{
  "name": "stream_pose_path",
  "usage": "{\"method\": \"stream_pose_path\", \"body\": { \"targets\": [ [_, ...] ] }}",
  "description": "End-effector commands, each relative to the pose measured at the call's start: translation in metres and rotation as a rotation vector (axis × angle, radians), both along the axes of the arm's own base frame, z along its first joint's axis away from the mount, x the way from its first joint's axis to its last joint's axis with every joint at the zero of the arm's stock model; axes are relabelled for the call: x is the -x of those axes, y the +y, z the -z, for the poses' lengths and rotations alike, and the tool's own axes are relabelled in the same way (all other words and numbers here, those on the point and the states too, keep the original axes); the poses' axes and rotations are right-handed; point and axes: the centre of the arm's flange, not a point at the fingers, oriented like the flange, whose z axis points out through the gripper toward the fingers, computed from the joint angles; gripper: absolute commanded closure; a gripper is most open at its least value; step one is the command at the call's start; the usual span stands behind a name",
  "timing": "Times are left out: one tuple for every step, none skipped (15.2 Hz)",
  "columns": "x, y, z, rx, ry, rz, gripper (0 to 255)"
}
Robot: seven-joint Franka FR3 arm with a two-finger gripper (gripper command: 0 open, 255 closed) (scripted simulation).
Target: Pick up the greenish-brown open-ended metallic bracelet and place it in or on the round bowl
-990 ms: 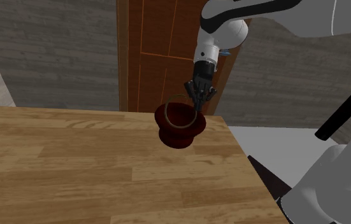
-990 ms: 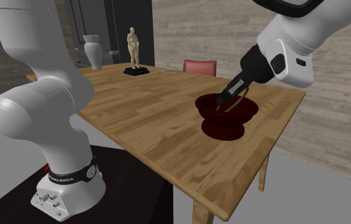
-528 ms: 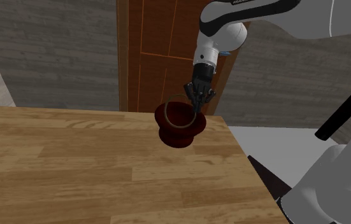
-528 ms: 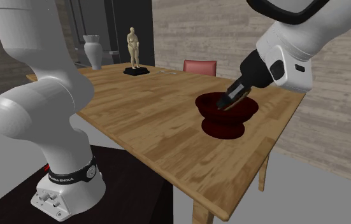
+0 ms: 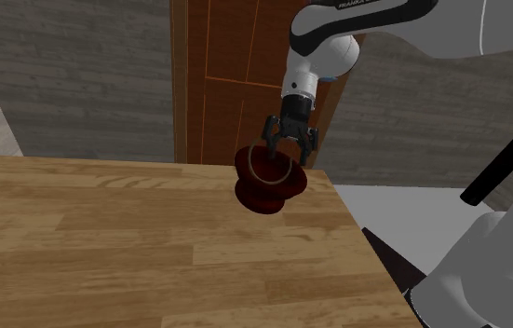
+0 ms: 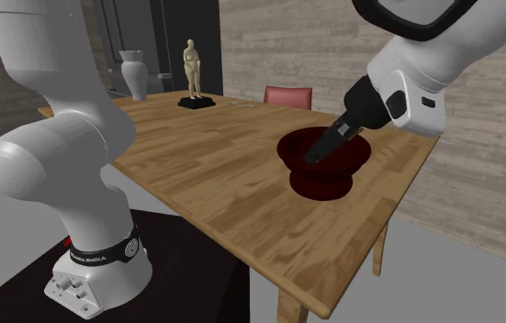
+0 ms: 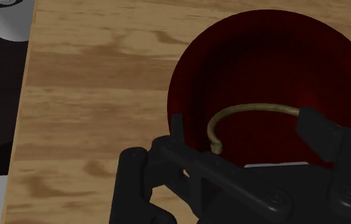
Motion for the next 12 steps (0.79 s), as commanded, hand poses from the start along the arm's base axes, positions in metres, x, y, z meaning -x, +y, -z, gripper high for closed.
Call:
{"method": "stream_pose_path", "body": {
  "targets": [
    [-0.006,-0.007,-0.009,0.0,0.001,0.0,0],
    [-0.013,-0.012,-0.019,0.0,0.001,0.0,0],
    [-0.019,-0.018,-0.029,0.0,0.001,0.0,0],
    [-0.024,-0.023,-0.037,0.0,0.001,0.0,0],
    [-0.024,-0.023,-0.037,0.0,0.001,0.0,0],
    [-0.024,-0.023,-0.037,0.001,0.001,0.0,0],
    [-0.024,-0.023,-0.037,0.0,0.001,0.0,0],
    [-0.024,-0.023,-0.037,0.0,0.001,0.0,0],
    [-0.024,-0.023,-0.037,0.0,0.001,0.0,0],
    [-0.024,-0.023,-0.037,0.0,0.001,0.0,0],
    [-0.024,-0.023,-0.037,0.0,0.001,0.0,0],
    [-0.024,-0.023,-0.037,0.0,0.001,0.0,0]
  ]
}}
